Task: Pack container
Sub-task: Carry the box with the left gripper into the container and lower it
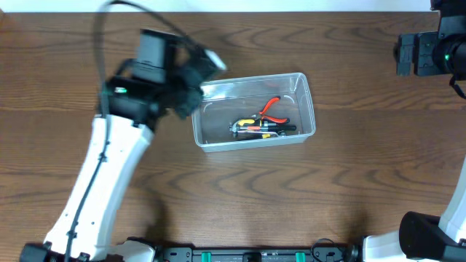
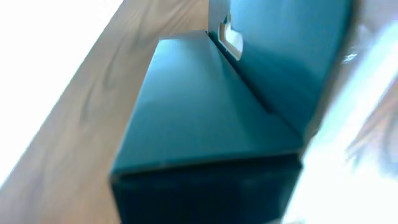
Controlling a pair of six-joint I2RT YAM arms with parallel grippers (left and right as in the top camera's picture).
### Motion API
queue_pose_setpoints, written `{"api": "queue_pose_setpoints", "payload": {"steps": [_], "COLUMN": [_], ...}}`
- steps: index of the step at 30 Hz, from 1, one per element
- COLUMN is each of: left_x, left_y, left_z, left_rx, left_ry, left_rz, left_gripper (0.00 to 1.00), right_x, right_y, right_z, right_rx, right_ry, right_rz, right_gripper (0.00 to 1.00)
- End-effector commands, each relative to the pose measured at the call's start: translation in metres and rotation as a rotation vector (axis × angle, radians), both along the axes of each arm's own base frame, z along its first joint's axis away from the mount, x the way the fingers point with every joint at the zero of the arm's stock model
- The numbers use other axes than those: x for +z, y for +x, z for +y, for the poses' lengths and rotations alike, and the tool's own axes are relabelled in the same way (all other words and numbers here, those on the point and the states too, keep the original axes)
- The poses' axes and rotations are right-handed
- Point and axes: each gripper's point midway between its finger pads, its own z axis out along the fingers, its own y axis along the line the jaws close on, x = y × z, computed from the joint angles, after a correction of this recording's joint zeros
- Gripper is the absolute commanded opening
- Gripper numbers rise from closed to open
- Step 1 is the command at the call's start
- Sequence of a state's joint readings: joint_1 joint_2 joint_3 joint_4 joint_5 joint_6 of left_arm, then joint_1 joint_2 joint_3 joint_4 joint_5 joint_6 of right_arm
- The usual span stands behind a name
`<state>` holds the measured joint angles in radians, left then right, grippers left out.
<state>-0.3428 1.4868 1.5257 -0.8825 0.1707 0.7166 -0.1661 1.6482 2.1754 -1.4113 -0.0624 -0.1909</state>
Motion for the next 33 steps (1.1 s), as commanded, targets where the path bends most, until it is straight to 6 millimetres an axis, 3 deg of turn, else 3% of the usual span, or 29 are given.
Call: {"api": "queue_pose_setpoints", "payload": {"steps": [1,6,12,22,23,25,26,30,33], "left_x": [-0.020,-0.075,-0.134,-0.142,-0.143,-0.143,-0.143,-0.143,-0.144], "left_y": [-0.001,-0.013,-0.026,-0.030,-0.031,-0.031,-0.031,-0.030,-0.027], "left_z": [-0.037,-0.093,-0.112,-0.115,-0.115,-0.114,-0.114,-0.114,-0.110], "left_rx": [-0.199,-0.360,-0.404,-0.410,-0.410,-0.409,-0.409,-0.408,-0.396], "left_ry": [0.042,-0.089,-0.074,-0.065,-0.065,-0.064,-0.064,-0.061,-0.040], "left_rz": [0.006,0.206,0.386,0.410,0.411,0.413,0.414,0.411,0.399], "left_gripper": [0.06,0.06,0.06,0.07,0.09,0.34,0.39,0.47,0.48], "right_x": [-0.003,-0.003,-0.003,-0.004,-0.004,-0.004,-0.004,-0.004,-0.004], "right_y": [-0.001,-0.001,-0.001,-0.002,-0.002,-0.002,-0.002,-0.002,-0.002], "right_z": [0.000,0.000,0.000,0.000,0.000,0.000,0.000,0.000,0.000], "right_rx": [-0.009,-0.009,-0.009,-0.009,-0.009,-0.009,-0.009,-0.009,-0.009], "right_ry": [0.007,0.008,0.008,0.008,0.008,0.008,0.008,0.008,0.008], "right_rz": [0.010,0.012,0.013,0.016,0.016,0.016,0.016,0.018,0.019], "right_gripper": [0.99,0.99,0.99,0.99,0.99,0.99,0.99,0.99,0.99]}}
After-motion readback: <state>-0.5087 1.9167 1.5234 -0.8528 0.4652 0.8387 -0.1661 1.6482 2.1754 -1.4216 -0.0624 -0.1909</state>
